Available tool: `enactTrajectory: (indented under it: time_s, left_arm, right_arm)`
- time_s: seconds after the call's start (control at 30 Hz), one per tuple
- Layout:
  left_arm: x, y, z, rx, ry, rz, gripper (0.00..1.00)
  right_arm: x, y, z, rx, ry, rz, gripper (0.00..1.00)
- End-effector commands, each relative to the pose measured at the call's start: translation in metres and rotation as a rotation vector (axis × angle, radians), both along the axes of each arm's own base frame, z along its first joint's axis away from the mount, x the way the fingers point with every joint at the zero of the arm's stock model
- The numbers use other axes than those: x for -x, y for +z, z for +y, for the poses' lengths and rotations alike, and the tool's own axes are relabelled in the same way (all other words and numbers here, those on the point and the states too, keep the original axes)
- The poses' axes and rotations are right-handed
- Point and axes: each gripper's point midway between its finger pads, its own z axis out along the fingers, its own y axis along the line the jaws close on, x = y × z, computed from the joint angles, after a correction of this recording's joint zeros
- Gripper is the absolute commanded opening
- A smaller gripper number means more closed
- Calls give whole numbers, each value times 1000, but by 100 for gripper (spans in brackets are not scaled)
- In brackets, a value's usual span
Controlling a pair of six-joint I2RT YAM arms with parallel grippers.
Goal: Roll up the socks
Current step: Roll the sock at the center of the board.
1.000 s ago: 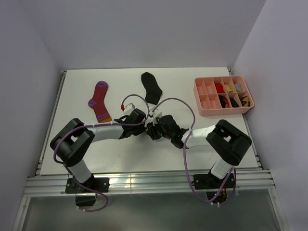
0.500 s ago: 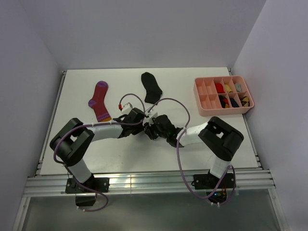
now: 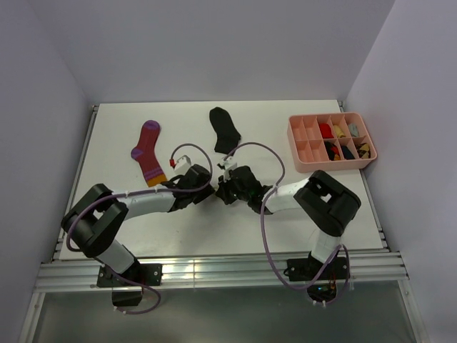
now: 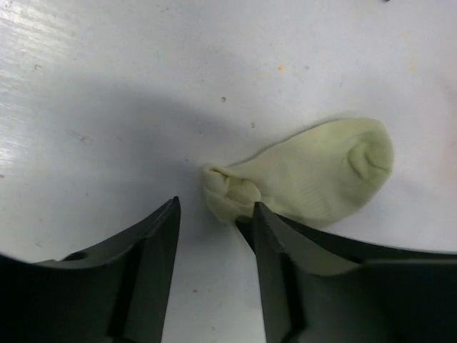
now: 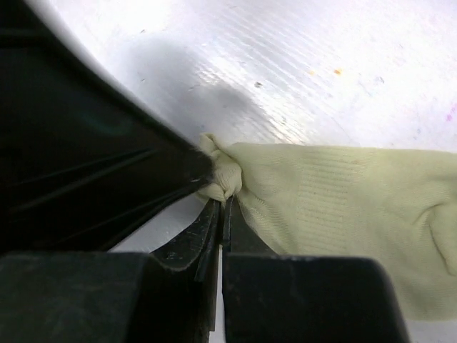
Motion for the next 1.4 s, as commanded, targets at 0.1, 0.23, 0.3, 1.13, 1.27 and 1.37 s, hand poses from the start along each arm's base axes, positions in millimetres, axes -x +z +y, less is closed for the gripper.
enactTrajectory:
  time_s: [0.1, 0.23, 0.3, 1.13, 1.27, 1.37]
  left_arm:
    - [-12, 33, -7, 98, 46, -113, 55]
    - [-13, 34, -9, 111, 46, -116, 55]
    - [-13, 33, -10, 119, 45, -118, 55]
    - [-11, 0, -45, 186, -41, -16, 38]
    - [-10, -1, -49, 196, -54, -11, 29]
    - [-8, -1, -50, 205, -59, -8, 19]
  right_arm:
    - [4, 13, -9, -271, -43, 241, 0]
    - [10, 12, -16, -404, -56, 368, 0]
    - [9, 19, -17, -500, -65, 416, 0]
    - [2, -2, -43, -622, -199, 553, 0]
    - [1, -4, -44, -610, -207, 547, 0]
    - [0, -5, -45, -599, -212, 541, 1]
